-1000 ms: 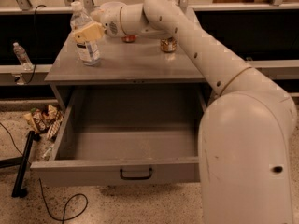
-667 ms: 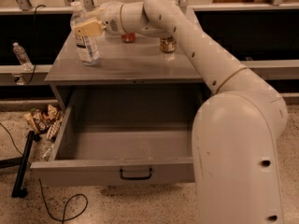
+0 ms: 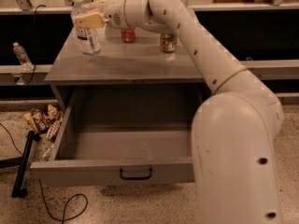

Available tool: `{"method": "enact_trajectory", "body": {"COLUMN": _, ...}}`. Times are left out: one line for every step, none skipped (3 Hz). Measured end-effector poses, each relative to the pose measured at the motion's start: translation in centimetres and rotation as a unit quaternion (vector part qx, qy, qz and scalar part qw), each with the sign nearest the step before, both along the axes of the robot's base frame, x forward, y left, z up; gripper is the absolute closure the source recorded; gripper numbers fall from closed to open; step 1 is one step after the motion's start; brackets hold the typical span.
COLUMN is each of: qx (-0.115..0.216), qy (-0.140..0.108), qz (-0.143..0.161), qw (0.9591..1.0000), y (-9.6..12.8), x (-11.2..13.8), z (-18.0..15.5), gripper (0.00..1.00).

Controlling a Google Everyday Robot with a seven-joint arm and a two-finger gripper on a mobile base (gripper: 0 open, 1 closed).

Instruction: Place blue plastic bottle into top drawer

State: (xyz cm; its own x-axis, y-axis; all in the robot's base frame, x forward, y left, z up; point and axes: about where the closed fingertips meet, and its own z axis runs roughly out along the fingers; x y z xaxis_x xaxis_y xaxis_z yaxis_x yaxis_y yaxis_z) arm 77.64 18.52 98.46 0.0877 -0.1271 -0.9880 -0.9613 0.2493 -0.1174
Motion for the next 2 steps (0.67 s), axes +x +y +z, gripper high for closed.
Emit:
{"method": "enact_trajectory", "body": {"qx": 0.034, "qy": 0.007, "qz": -0.022, "qw": 0.9991, "y": -4.8, "x": -2.3, "z": 1.9, "gripper": 1.00}}
{"method": "enact_trajectory", "body": {"qx": 0.074, "qy": 0.045, "qz": -0.060, "qw": 0.9944, "y": -10.9, "x": -8.1, "z": 3.1, "gripper": 1.00}}
